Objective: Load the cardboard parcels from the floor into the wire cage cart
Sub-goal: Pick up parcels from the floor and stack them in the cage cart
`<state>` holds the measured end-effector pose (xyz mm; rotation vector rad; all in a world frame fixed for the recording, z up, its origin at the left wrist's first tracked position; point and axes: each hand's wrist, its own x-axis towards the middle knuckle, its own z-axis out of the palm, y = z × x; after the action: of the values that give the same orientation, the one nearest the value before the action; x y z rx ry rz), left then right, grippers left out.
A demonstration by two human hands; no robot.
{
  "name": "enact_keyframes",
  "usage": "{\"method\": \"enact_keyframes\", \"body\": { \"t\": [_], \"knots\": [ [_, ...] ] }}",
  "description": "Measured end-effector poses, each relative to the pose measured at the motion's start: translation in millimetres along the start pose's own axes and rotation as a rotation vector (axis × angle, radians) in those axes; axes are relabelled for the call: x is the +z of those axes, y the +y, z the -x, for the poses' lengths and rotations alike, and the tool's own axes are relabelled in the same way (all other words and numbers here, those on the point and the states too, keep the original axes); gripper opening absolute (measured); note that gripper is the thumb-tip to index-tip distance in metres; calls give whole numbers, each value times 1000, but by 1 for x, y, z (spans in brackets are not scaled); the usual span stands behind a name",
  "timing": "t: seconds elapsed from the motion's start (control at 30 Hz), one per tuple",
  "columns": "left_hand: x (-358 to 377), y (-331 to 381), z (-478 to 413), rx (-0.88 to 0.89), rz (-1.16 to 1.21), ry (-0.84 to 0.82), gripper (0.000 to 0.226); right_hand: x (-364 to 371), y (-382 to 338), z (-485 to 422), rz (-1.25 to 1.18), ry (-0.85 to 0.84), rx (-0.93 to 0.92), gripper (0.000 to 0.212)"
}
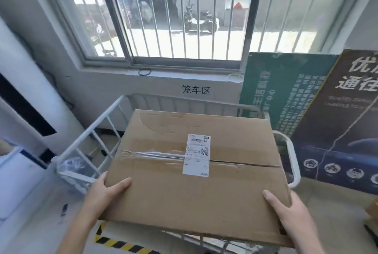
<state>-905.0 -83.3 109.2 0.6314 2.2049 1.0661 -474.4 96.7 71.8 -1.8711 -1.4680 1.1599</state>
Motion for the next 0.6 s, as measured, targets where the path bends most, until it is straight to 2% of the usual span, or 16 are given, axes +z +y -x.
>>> {"method": "enact_keyframes", "body": {
  "t": [0.13,0.27,0.47,0.6],
  "knots": [
    [-14,5,-43,-5,-5,55,90,36,-38,-37,16,-43,-12,45],
    [-17,22,-120,7,-74,75,72,77,-58,-90,-12,-49,-29,46],
    [41,40,-235,47,-191,48,68,128,-65,-178,-31,-15,34,49],
    [95,21,-291,-40,-272,-59,57,158,-44,-221,29,84,90,43]
  ]
}}
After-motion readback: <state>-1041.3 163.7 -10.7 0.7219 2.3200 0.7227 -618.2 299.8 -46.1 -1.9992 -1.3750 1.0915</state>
